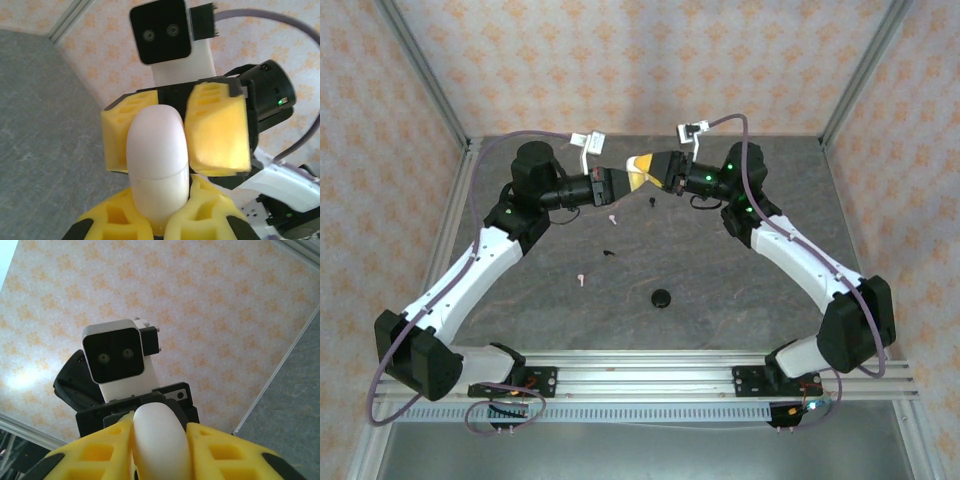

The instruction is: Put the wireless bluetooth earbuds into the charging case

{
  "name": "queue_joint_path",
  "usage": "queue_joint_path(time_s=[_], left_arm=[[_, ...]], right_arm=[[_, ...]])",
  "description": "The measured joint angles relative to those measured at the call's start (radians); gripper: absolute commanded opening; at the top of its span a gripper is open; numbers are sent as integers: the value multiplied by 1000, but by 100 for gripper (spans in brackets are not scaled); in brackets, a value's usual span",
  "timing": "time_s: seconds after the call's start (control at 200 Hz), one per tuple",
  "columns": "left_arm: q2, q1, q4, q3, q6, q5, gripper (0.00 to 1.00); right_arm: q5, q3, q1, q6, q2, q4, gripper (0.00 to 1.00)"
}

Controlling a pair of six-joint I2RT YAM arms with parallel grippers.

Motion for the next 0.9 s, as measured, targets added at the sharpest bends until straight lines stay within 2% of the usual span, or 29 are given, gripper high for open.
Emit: queue_joint_path(time_s=[0.205,0.435,0.49,0.58,0.625,0.741,0.896], left_arm=[[-7,0,-56,5,89,0,0],[-10,3,-97,27,106,26,0],[-10,6,-114,40,111,32,5],[-8,8,-135,60,122,37,23],[-5,10,-139,67,128,38,29],[5,23,-137,68,105,47,36],[17,40,-111,66,56,62,34]], right_arm=[[-6,1,1,5,0,-12,33],[-39,13,-2,15,11,-10,11],[-48,17,-3,10,11,-9,8],[-56,27,-2,3,11,-14,6],[-58,30,-2,-4,11,-16,6],[-57,31,-2,-11,11,-42,5],[-40,31,-2,-15,11,-49,5]])
